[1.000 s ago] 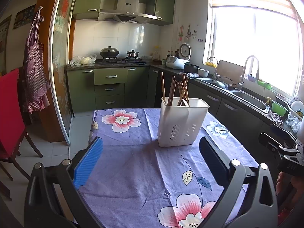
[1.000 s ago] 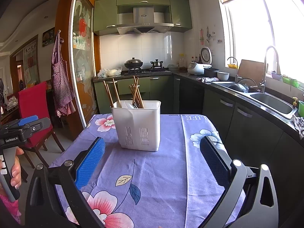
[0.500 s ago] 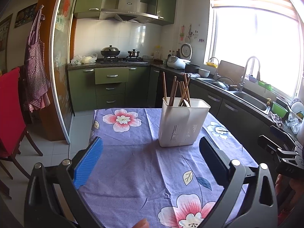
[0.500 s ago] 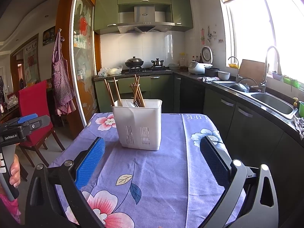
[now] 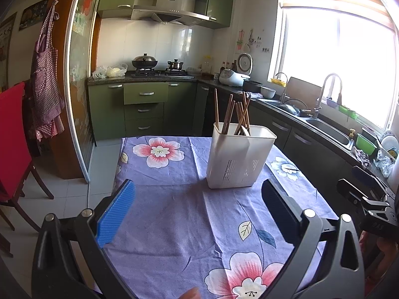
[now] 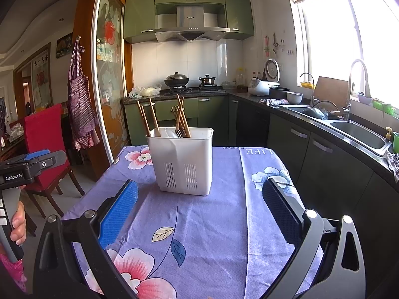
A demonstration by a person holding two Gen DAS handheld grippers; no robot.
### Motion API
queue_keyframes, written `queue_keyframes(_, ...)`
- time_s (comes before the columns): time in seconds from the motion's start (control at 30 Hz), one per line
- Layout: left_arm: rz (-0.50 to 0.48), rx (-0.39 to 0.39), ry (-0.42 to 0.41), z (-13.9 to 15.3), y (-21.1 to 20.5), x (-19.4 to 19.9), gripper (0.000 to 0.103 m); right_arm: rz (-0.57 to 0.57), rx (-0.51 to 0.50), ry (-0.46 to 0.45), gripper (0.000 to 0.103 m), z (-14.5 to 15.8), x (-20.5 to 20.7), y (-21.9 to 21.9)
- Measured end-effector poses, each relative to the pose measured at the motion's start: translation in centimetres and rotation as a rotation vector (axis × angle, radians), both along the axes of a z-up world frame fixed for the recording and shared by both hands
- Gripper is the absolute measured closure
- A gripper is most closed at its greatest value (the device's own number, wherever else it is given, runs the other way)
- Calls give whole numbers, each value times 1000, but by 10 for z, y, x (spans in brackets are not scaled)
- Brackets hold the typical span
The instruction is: Organize utensils
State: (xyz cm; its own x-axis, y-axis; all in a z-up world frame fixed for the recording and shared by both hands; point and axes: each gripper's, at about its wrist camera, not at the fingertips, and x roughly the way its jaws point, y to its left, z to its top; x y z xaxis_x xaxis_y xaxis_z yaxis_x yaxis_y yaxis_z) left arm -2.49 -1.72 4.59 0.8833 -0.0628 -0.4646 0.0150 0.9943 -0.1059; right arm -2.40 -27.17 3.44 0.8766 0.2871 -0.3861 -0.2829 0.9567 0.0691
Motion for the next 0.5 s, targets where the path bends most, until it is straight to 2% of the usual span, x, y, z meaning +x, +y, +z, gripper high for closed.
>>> queue_keyframes(0.5,-1,-7,6,-1,0,2,7,0,-3,3,5,-2,1,0)
